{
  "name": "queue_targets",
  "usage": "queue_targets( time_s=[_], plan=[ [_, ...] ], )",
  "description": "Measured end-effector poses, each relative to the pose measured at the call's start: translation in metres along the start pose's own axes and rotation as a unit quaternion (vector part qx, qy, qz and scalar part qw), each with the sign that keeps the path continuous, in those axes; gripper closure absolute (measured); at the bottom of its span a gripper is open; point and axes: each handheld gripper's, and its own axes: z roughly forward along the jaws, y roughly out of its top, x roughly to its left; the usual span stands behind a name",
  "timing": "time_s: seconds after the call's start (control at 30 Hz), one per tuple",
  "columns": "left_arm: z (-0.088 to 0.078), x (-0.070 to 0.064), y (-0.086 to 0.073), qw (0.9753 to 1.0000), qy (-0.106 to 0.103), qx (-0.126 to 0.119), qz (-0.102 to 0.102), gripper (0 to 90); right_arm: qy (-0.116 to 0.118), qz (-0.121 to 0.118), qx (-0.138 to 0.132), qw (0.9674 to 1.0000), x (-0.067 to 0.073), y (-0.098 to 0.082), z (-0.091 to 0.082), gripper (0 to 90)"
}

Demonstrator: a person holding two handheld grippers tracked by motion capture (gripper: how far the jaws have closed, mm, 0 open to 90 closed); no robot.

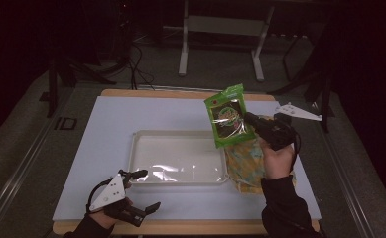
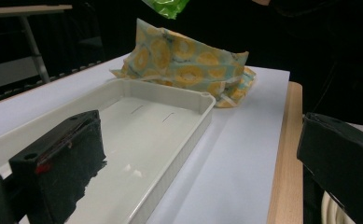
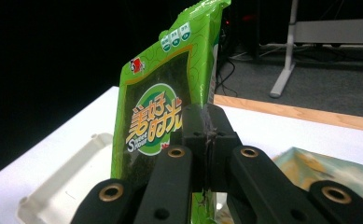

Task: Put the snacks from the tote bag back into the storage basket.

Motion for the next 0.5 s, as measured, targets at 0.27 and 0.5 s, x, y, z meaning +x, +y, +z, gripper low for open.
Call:
queue_targets(
  time_s=[0.27,0.5],
  plan=[
    [-0.001,0.000,0.000,1.0000,0.000,-0.002,0.000,1.1,0.011,0.012,-0.006,0.9998,0.013,-0.007,0.015,89.5],
    [-0.001,0.000,0.001,1.0000,-0.001,-0.004,0.002,1.1,0.016,0.027,-0.013,0.9994,0.024,-0.018,0.026,89.4]
  ],
)
